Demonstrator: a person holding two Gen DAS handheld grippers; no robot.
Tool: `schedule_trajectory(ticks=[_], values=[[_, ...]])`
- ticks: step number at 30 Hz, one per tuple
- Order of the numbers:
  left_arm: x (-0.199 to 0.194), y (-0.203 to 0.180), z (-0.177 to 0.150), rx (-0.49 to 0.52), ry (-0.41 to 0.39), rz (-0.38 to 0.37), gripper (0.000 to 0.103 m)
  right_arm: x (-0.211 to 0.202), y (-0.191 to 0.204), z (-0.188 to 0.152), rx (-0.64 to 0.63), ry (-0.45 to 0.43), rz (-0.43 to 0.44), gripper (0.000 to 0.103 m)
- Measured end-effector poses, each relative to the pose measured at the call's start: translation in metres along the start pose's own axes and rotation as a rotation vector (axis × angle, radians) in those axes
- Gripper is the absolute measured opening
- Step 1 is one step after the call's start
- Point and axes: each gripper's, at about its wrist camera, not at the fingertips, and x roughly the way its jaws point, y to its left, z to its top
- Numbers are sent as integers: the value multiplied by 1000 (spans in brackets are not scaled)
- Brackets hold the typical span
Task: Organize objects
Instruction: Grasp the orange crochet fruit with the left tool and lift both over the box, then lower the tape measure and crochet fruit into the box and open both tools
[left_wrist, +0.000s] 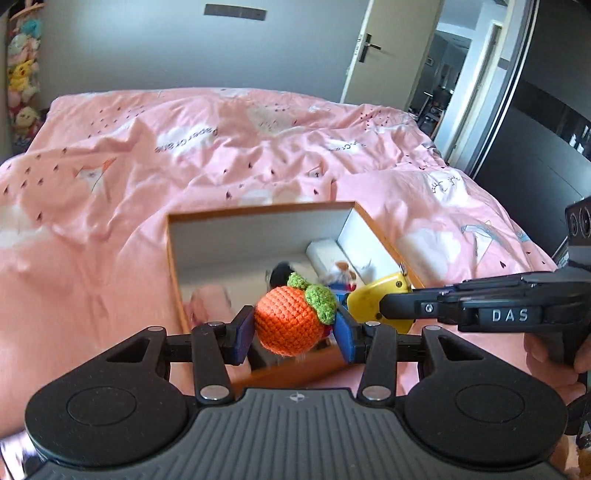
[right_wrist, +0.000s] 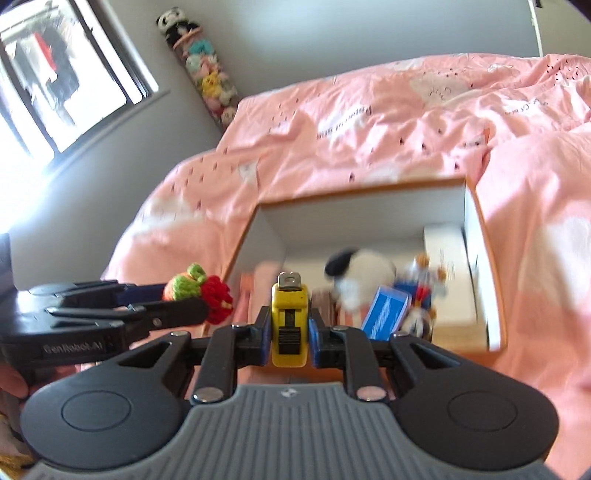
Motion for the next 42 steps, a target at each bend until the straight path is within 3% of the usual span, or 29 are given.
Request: schedule_trajectory(ticks=[7, 14, 18, 24, 30, 37, 42], values=[[72, 5, 45, 147, 83, 48, 52, 50, -41, 61, 87, -23, -100, 21], [157, 20, 55, 222, 248, 129, 52, 131, -82, 80, 115, 94, -181, 21], [185, 24, 54, 309, 326, 113, 52, 162, -96, 79, 120, 158, -181, 21], [208, 29, 45, 425, 406, 102, 53, 190, -104, 78, 92, 206, -173, 21], [217, 31, 36, 439, 443, 87, 53, 201, -110, 76, 83, 238, -176, 21], [214, 35, 29, 420, 452, 102, 57, 204, -107, 74, 22, 253, -225, 25], [203, 38, 23, 417, 405, 112, 67, 200, -104, 74, -15, 237, -281, 30]])
